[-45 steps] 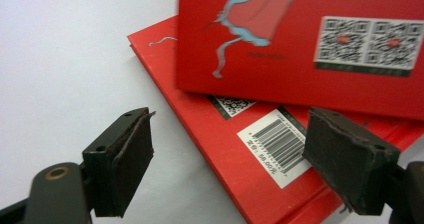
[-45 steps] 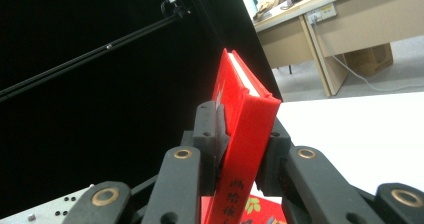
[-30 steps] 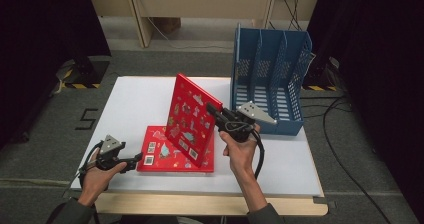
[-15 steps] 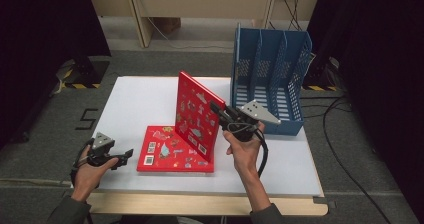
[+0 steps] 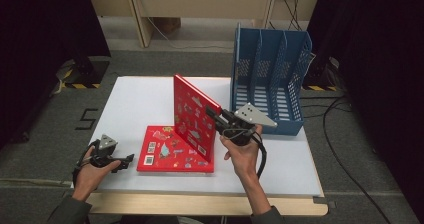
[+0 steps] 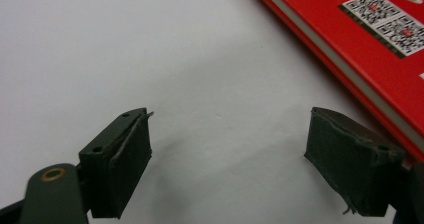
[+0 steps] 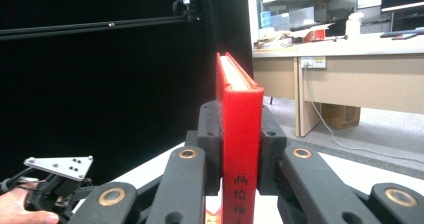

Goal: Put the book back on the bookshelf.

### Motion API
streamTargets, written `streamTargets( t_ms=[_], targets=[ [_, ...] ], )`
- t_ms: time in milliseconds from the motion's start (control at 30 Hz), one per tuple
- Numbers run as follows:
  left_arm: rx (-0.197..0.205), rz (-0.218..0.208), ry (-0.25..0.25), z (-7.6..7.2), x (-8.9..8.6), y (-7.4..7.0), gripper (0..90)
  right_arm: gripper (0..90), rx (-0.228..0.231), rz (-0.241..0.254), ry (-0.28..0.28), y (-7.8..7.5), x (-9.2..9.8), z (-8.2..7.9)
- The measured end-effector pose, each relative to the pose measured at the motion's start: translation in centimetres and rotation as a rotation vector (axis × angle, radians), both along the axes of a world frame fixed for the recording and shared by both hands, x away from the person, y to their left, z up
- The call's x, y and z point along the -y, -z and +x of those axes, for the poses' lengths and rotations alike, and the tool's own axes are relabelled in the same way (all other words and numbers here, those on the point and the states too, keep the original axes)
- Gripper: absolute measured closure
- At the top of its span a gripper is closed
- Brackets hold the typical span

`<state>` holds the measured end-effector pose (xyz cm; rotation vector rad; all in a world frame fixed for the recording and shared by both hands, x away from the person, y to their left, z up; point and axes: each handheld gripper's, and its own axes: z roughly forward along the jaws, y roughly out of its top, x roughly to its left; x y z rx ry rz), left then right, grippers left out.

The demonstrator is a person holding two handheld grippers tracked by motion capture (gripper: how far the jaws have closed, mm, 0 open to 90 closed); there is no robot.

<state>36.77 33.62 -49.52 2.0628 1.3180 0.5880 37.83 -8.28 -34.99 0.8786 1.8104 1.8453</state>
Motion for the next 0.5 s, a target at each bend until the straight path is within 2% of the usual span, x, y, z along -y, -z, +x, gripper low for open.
streamTargets(
  t_ms=[100,233,500],
  targets=[
    [-0.011,-0.018,-0.004,0.1,-0.2,0.1,15.2,76.4,-0.011,-0.026,0.0,0.3,-0.3,0.0],
    [-0.023,-0.038,-0.006,0.3,-0.5,0.2,14.7,76.1,-0.028,-0.025,-0.006,0.8,-0.6,0.2],
    [-0.015,-0.025,-0.006,0.1,-0.3,0.1,15.5,74.7,-0.04,-0.059,-0.013,1.8,-1.7,0.4]
  ],
)
